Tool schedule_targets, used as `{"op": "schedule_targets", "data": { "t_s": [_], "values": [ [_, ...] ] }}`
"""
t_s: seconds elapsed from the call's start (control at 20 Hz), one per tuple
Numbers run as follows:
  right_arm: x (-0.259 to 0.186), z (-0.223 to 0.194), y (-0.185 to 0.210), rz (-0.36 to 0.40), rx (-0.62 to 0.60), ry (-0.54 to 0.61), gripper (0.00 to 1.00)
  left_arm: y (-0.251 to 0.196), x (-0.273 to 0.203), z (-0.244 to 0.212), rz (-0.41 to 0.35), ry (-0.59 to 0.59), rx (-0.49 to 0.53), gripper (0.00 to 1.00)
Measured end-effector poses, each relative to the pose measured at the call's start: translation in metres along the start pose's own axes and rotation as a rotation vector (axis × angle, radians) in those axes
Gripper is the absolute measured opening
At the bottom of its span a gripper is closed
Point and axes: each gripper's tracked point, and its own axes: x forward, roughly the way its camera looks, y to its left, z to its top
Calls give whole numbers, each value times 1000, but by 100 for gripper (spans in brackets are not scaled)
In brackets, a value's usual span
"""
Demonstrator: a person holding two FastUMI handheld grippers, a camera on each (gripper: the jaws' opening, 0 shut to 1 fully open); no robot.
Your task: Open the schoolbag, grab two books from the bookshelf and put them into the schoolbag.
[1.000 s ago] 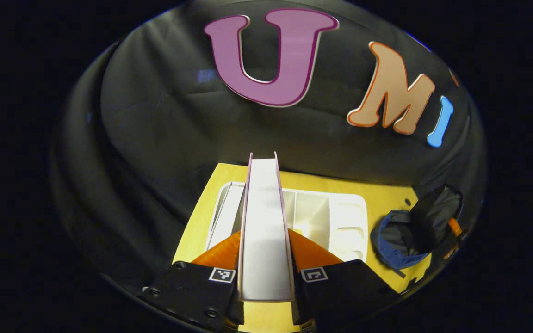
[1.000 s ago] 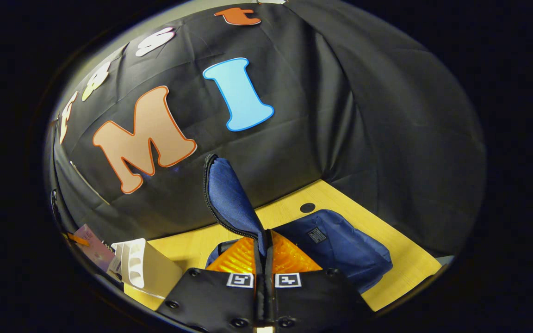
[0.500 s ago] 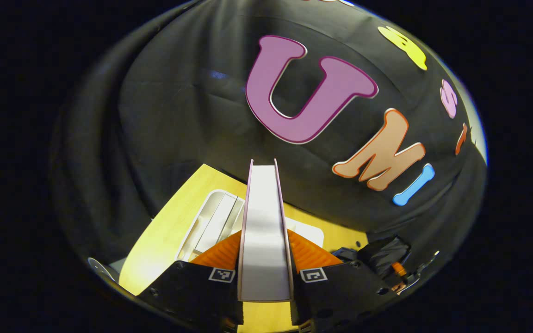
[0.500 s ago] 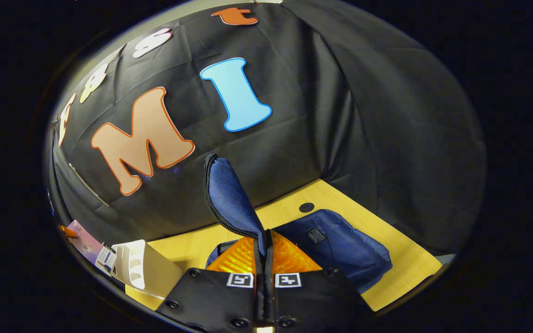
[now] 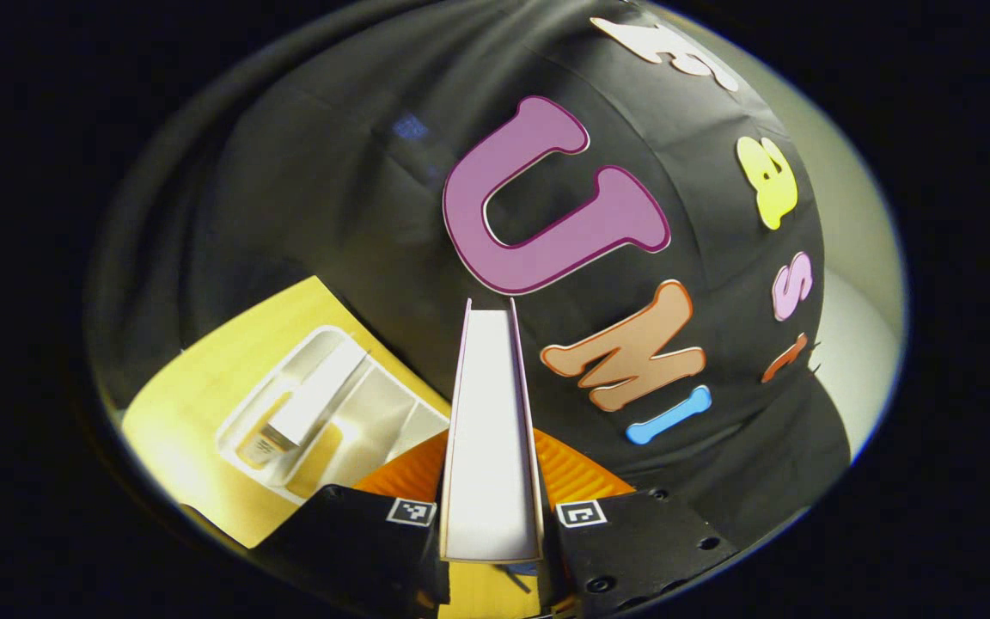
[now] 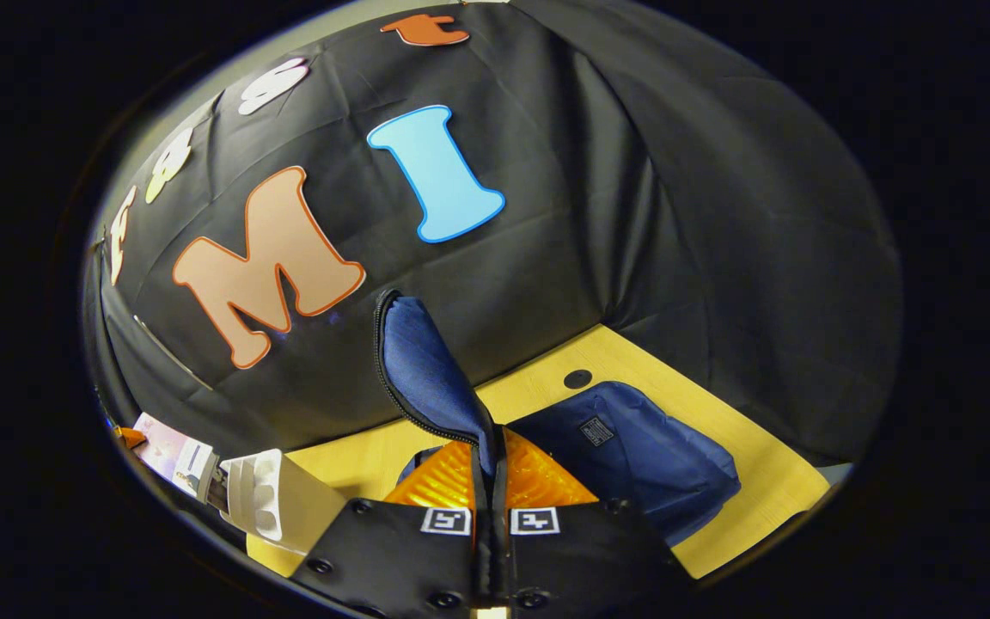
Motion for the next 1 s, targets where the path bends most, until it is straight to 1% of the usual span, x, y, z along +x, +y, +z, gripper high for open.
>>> {"op": "schedule_targets", "data": {
  "t_s": [0.15, 0.4, 0.45, 0.5, 0.65, 0.9, 0.95, 1.0],
  "values": [
    [0, 1, -2, 7, 21, 1, 3, -16, 17, -23, -61, 7, -48, 36],
    [0, 0, 0, 26, 23, 3, 3, -47, 55, -69, -124, 51, -67, 36],
    [0, 0, 0, 33, 21, 10, 0, -50, 64, -81, -128, 65, -65, 36],
    [1, -1, 0, 38, 15, 13, 3, -53, 71, -93, -128, 81, -56, 36],
    [1, -1, 0, 49, 5, 17, 3, -58, 94, -130, -125, 131, -61, 36],
    [2, -1, 3, 63, -9, 29, 3, -61, 131, -193, -124, 171, -101, 36],
    [2, -1, 4, 66, -16, 31, 7, -62, 139, -205, -130, 178, -116, 36],
    [2, 0, 4, 68, -20, 33, 3, -63, 146, -218, -132, 191, -126, 36]
  ]
}}
